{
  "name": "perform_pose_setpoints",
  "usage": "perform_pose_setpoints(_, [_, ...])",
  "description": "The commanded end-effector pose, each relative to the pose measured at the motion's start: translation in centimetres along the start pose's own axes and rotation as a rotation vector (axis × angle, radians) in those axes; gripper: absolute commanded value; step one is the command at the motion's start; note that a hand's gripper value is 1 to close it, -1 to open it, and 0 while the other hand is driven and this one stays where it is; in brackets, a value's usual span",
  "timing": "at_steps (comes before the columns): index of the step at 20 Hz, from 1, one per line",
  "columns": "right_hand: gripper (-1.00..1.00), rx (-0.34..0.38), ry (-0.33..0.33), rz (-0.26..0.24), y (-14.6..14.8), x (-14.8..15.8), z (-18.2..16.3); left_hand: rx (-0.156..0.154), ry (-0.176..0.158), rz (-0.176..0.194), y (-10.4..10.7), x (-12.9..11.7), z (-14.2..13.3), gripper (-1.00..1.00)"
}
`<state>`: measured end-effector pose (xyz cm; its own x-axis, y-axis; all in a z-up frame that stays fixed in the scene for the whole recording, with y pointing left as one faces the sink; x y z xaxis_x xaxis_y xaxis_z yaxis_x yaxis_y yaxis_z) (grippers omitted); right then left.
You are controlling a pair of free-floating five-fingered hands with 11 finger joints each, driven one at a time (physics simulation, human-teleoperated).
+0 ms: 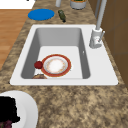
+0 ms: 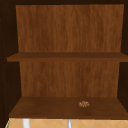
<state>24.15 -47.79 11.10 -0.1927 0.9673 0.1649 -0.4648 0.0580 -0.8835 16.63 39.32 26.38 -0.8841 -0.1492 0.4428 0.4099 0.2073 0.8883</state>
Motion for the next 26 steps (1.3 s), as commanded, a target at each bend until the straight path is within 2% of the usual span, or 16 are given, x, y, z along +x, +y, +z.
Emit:
perform_pose_setpoints(1, [1.00,-0.070,0.080,-0.019,-1.1,0.5,0.5,0.000,0.000,0.000,0.0,0.0,0.0,0.00])
perform_pose_setpoints(3, [1.00,-0.070,0.104,-0.029,-2.3,1.3,1.1,0.000,0.000,0.000,0.0,0.0,0.0,0.00])
perform_pose_setpoints(13, [1.00,-0.039,0.176,0.014,-7.0,6.9,2.2,0.000,0.000,0.000,0.0,0.0,0.0,0.00])
perform_pose_setpoints(18, [1.00,-0.033,0.192,0.042,-8.9,10.3,1.5,0.000,0.000,0.000,0.0,0.0,0.0,0.00])
perform_pose_setpoints(26, [1.00,0.016,0.189,0.028,-9.5,15.7,-1.9,0.000,0.000,0.000,0.0,0.0,0.0,0.00])
